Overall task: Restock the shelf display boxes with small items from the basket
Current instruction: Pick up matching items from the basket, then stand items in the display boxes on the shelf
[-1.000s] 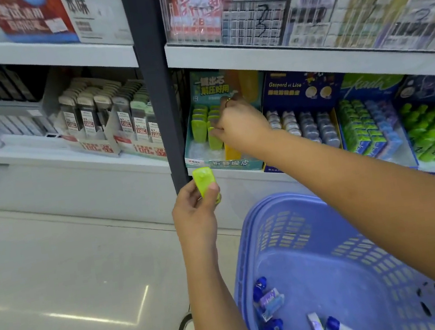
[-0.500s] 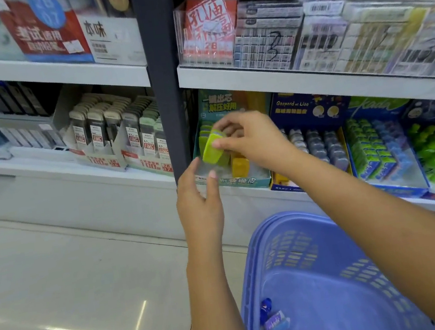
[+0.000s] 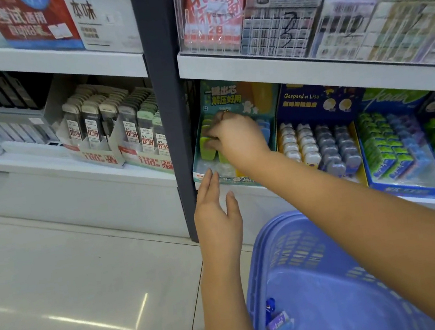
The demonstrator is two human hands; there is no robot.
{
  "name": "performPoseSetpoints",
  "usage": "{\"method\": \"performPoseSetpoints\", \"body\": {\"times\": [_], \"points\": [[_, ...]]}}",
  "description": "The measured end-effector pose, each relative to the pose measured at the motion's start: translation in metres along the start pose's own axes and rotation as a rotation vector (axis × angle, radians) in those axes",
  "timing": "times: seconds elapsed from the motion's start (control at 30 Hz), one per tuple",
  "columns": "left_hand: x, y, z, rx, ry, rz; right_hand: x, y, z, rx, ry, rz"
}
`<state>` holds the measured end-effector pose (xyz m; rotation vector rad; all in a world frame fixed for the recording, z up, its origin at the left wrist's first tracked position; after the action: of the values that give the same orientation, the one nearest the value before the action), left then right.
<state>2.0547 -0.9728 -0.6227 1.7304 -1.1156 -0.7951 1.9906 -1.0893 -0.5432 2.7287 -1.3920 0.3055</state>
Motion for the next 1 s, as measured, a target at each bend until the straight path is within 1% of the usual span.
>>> {"method": "performPoseSetpoints", "body": {"times": [0.1,0.17,0.27,0.33,0.4,0.43,0.47,0.53,0.57,0.6,0.63,0.67,0.77,0.83,0.9,0.93,1.0], "points": [[-0.003,-0.001,0.001,0.004,-0.002,0.003,-0.006,-0.013,0.002,-0.087,0.093,-0.019],[-0.003,-0.002,0.000,0.023,-0.007,0.016,-0.007,-0.021,-0.001,-0.120,0.110,-0.069],[-0.005,0.003,-0.003,0.035,-0.042,0.017,-0.006,-0.024,-0.005,-0.213,0.030,-0.089],[-0.010,0.008,-0.007,0.046,-0.053,-0.010,-0.007,-0.021,-0.008,-0.205,-0.025,-0.074],[-0.016,0.016,-0.013,0.047,-0.022,-0.008,-0.016,-0.017,-0.014,-0.140,-0.058,-0.073],[-0.020,0.021,-0.018,0.042,-0.003,0.001,-0.026,-0.014,-0.017,-0.098,-0.044,-0.086],[-0.023,0.027,-0.021,0.042,0.002,0.007,-0.040,-0.010,-0.021,-0.028,0.011,-0.096],[-0.030,0.038,-0.023,0.086,-0.076,0.006,-0.084,-0.003,-0.026,0.169,0.182,-0.063],[-0.033,0.042,-0.019,0.137,-0.146,0.004,-0.111,0.002,-0.025,0.240,0.237,-0.032],[-0.037,0.045,-0.012,0.203,-0.228,-0.004,-0.139,0.007,-0.021,0.275,0.249,0.009],[-0.042,0.045,-0.002,0.280,-0.317,-0.023,-0.167,0.014,-0.013,0.287,0.215,0.063],[-0.048,0.041,0.010,0.371,-0.404,-0.041,-0.192,0.020,0.000,0.298,0.128,0.123],[-0.067,0.011,0.059,0.677,-0.623,-0.083,-0.261,0.035,0.054,0.358,-0.299,0.285],[-0.079,-0.021,0.089,0.822,-0.767,-0.142,-0.300,0.039,0.091,0.423,-0.525,0.334],[-0.090,-0.056,0.109,0.969,-0.877,-0.171,-0.329,0.042,0.124,0.456,-0.657,0.370],[-0.093,-0.072,0.115,1.041,-0.905,-0.172,-0.339,0.042,0.138,0.454,-0.698,0.397],[-0.099,-0.100,0.122,1.129,-0.907,-0.181,-0.350,0.043,0.160,0.415,-0.758,0.441]]}}
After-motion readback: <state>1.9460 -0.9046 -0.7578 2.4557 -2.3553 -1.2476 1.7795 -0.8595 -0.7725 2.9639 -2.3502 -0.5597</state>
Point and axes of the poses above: each hand's wrist, its own x-axis towards the middle knuckle, its own z-axis out of the palm, y = z × x, the point moved 1 cm from there along x, towards the middle knuckle, and after that the axes turned 14 degrees about -z, right-handed, at the moved point
